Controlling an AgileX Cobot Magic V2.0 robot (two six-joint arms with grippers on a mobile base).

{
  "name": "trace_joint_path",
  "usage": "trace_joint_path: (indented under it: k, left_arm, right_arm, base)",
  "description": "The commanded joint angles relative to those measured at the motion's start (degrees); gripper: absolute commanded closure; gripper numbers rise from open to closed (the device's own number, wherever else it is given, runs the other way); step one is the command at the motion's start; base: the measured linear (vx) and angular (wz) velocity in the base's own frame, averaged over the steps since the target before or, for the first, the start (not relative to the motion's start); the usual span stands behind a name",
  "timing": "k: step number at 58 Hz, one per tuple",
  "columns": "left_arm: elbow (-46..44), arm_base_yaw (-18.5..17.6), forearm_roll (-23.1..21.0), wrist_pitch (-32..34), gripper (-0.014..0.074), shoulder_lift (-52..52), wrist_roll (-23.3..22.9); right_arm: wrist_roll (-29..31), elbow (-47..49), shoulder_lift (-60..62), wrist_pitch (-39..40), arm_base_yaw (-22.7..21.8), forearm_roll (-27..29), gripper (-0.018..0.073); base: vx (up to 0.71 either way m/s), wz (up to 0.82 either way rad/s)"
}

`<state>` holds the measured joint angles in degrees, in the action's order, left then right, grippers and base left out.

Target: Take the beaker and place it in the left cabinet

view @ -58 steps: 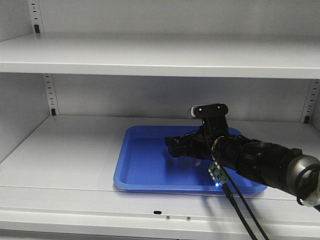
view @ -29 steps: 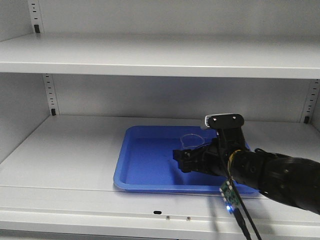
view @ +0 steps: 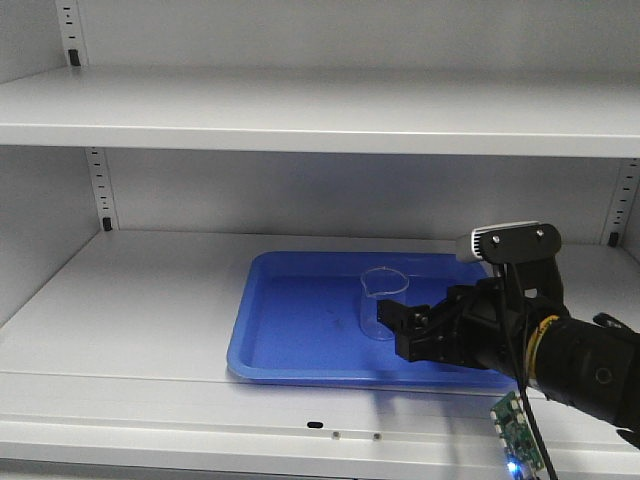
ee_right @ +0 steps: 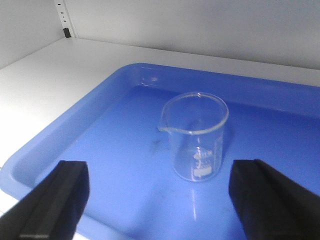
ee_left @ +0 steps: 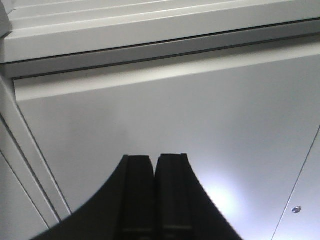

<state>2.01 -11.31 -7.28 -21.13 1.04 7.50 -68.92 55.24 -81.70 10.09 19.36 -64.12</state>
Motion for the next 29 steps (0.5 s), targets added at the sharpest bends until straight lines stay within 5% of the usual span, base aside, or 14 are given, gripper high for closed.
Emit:
trace_joint_path:
  k: [1, 29]
  left_arm:
    - [-1.1, -0.3, -0.4, 4.7, 0.0603, 0.6, -0.1]
    - [-1.1, -0.3, -0.4, 4.7, 0.0603, 0.6, -0.1]
  right_arm:
    - [0.4, 1.4, 2.2, 1.3, 0.0, 0.2, 0.0000]
    - [0.4, 1.4, 2.0, 1.1, 0.0, 0.2, 0.0127]
  base:
    - [0.00, 0.00]
    - [0.00, 0.00]
